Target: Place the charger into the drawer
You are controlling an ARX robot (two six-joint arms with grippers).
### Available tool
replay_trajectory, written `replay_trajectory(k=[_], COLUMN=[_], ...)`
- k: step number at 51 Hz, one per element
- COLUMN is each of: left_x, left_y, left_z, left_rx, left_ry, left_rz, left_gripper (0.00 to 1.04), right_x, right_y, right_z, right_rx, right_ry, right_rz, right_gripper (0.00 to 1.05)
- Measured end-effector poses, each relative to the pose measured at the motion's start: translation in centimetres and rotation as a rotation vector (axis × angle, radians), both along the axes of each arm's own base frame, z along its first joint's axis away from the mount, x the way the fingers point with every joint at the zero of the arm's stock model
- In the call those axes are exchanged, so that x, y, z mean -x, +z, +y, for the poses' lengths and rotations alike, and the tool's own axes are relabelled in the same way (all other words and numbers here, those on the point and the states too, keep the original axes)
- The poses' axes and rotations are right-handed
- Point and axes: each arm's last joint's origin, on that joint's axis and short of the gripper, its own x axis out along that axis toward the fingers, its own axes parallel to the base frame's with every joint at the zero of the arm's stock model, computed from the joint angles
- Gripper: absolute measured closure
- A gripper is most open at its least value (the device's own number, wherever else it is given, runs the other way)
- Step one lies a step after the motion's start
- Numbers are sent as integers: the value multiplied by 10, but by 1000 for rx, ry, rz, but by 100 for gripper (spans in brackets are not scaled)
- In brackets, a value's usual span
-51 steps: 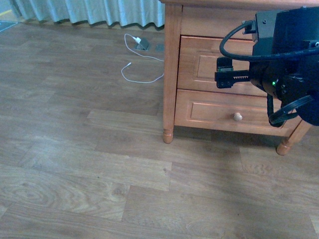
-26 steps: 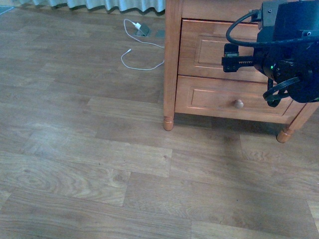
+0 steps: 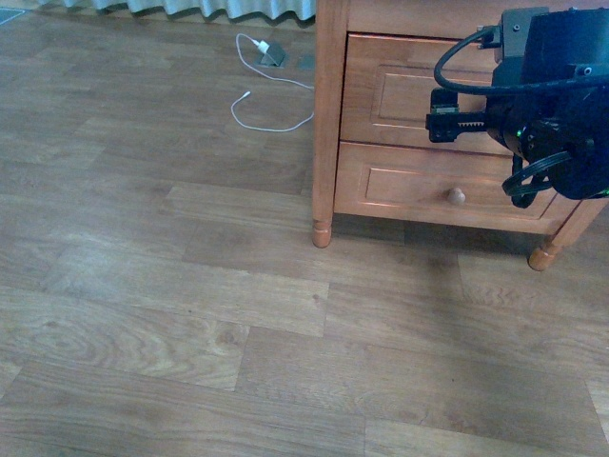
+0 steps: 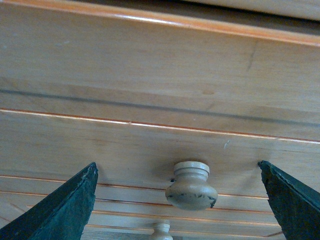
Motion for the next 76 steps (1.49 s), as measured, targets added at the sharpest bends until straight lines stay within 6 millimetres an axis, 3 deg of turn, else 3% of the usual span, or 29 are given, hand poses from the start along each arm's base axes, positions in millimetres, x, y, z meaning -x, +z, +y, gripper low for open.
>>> replay_trajectory(k=[3,8,13,16,21,34,58,76], left_x=[0,0,0,0,0,0,0,0], left_y=[0,0,0,0,0,0,0,0], left_z=[0,0,0,0,0,0,0,0], left_rx=[0,0,0,0,0,0,0,0], left_ry=[0,0,0,0,0,0,0,0], left_rz=[0,0,0,0,0,0,0,0], left_gripper=[6,6,6,6,6,6,6,6], right_x=[0,0,0,0,0,0,10,67], right_y=[0,0,-1,-2,-3,-4,-5,-2], right_z=[0,0,0,0,-1,-4,-4,-5], right_rx=[1,7,11,15,19,27,9,-68], right_ry=[-1,-4,-3,-3,-4,-7,24,52], right_rz=[0,0,1,2,4,8,14,59], right_gripper=[8,18,13,21,44,79,82,82])
